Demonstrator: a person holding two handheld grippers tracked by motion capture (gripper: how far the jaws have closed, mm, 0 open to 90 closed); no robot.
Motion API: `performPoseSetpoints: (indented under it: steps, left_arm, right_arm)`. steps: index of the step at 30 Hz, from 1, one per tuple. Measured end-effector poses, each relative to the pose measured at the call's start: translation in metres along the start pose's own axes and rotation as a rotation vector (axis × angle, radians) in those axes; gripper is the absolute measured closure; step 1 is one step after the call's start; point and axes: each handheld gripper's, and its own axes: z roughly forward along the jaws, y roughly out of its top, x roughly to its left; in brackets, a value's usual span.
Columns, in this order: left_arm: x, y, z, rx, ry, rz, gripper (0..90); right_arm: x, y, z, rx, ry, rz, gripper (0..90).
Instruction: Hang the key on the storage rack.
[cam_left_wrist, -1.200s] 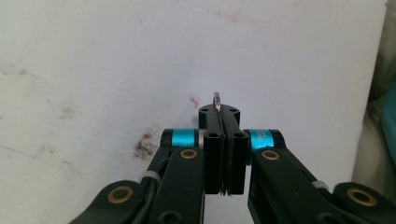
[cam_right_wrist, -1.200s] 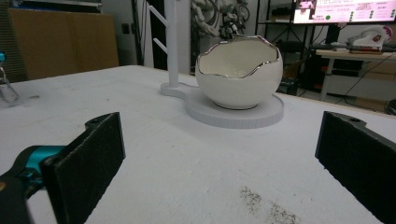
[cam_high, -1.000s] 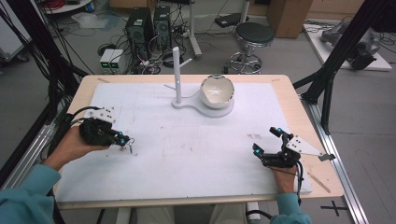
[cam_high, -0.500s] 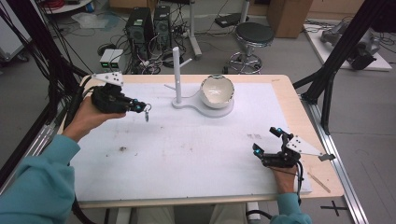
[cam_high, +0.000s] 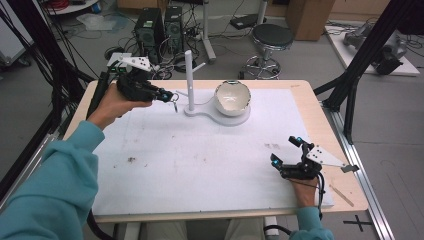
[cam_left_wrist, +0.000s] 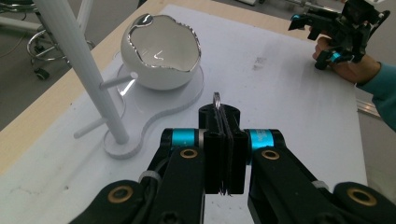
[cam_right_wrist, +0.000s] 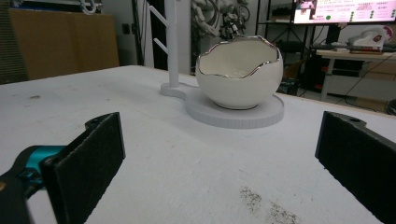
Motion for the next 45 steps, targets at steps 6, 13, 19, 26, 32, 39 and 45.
performPoseSetpoints:
  steps: [6, 13, 19, 26, 32, 39, 45]
  left_arm:
    - [0.007, 0.015, 0.011, 0.008, -0.002, 0.014, 88.4]
    - [0.017, 0.026, 0.025, 0.013, -0.005, 0.015, 88.4]
    - [0.023, 0.031, 0.034, 0.017, 0.003, 0.012, 88.4]
    - [0.030, 0.028, 0.043, 0.024, 0.018, -0.002, 88.3]
    - [0.034, 0.027, 0.051, 0.033, 0.032, -0.019, 88.4]
    - [0.038, 0.024, 0.059, 0.052, 0.054, -0.034, 88.3]
    - [0.041, 0.022, 0.065, 0.075, 0.065, -0.045, 88.3]
  right_arm:
    - [0.000, 0.000, 0.000, 0.000, 0.000, -0.003, 0.6]
    - [0.000, 0.000, 0.000, -0.003, 0.000, 0.002, 0.6]
    - [0.000, 0.000, 0.000, -0.003, 0.004, 0.005, 0.6]
    - [0.000, 0.000, 0.000, 0.000, 0.003, 0.008, 0.6]
    - [0.000, 0.000, 0.000, 0.000, 0.003, 0.009, 0.6]
    - [-0.001, 0.000, 0.000, -0.005, -0.001, 0.006, 0.6]
    - [-0.001, 0.000, 0.000, -0.006, 0.001, 0.003, 0.6]
